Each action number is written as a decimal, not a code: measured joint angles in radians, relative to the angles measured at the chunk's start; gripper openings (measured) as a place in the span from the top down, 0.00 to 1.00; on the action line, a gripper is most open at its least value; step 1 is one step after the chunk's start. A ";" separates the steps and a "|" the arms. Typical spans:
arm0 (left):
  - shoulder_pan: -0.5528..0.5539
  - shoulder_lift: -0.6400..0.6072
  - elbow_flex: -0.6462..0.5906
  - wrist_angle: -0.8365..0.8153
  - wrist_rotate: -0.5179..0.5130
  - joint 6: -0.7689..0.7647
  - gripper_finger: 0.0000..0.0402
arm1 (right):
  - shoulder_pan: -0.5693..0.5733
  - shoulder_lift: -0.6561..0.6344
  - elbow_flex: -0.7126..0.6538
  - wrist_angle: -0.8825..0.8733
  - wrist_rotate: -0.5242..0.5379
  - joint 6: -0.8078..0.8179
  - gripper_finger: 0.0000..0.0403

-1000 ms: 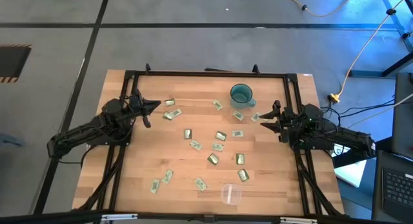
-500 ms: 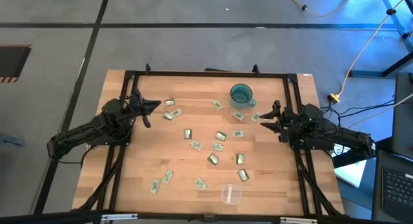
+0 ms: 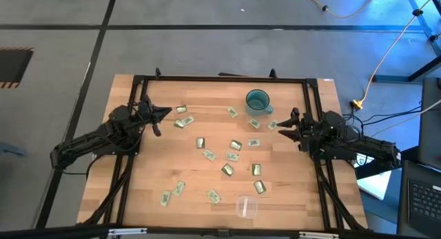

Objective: Pick and place items into bin
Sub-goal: Put the green truvia packet into the transparent bin

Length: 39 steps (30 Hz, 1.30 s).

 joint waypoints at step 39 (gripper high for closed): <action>0.000 0.000 0.000 0.000 -0.016 -0.001 0.97 | 0.190 0.545 0.422 -0.198 0.068 -0.120 0.61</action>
